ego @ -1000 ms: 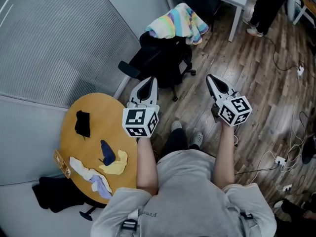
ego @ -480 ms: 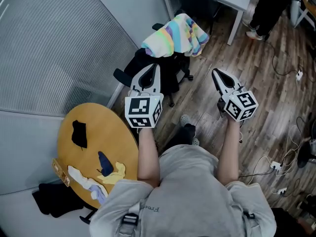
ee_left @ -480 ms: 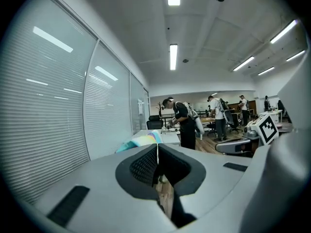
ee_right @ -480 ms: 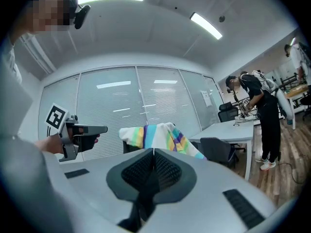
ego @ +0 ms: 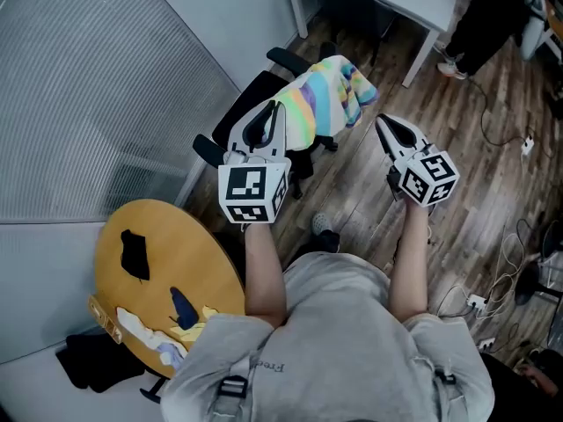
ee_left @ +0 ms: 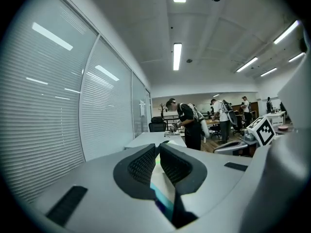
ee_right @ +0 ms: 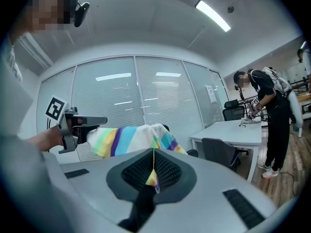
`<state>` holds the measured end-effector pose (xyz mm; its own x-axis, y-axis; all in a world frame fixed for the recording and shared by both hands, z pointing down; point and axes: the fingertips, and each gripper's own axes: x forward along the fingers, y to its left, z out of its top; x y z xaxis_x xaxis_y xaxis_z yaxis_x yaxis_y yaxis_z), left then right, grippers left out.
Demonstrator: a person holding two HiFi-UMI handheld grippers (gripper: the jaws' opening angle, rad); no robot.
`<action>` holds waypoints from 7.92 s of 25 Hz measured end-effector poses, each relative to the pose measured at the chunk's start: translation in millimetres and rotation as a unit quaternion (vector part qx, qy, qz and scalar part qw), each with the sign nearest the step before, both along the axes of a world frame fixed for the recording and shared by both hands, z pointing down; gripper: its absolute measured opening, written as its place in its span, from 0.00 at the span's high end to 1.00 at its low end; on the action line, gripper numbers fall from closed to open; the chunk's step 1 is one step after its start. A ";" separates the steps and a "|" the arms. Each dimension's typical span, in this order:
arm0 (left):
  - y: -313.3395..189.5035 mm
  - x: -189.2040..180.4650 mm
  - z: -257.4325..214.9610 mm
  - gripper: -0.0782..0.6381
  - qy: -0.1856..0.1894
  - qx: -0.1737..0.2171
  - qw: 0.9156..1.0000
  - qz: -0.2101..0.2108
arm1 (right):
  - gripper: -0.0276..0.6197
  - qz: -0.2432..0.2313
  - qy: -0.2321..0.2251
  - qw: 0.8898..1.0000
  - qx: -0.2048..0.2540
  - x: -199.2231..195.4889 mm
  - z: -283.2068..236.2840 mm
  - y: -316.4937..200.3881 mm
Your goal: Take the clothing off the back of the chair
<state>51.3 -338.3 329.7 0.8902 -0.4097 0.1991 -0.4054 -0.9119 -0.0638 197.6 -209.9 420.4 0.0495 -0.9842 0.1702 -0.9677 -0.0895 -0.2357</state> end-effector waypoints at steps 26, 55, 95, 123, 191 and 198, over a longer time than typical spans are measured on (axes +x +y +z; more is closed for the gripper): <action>8.4 -2.0 -7.8 0.74 -0.055 0.018 0.990 -0.130 | 0.91 -0.214 0.028 0.976 0.007 25.1 -3.3 -77.6; -3.9 34.0 68.5 0.53 -0.361 0.096 0.925 -0.072 | 0.28 -0.357 0.109 0.927 -0.030 -18.8 32.9 -113.7; 65.2 44.3 13.1 0.78 -0.062 -0.008 0.973 -0.222 | 0.83 -0.357 0.078 0.927 0.085 -36.0 -17.0 -50.3; 208.7 -73.7 13.4 0.78 0.020 -0.046 0.956 -0.289 | 0.83 -0.430 0.072 0.896 0.080 -160.0 -10.0 84.2; 279.9 -198.9 75.7 0.78 0.047 -0.092 0.937 -0.333 | 0.83 -0.495 0.131 0.859 0.024 -274.2 43.3 163.5; 280.1 -192.8 76.7 0.78 0.050 -0.093 0.938 -0.331 | 0.83 -0.491 0.131 0.861 0.022 -267.3 43.5 162.5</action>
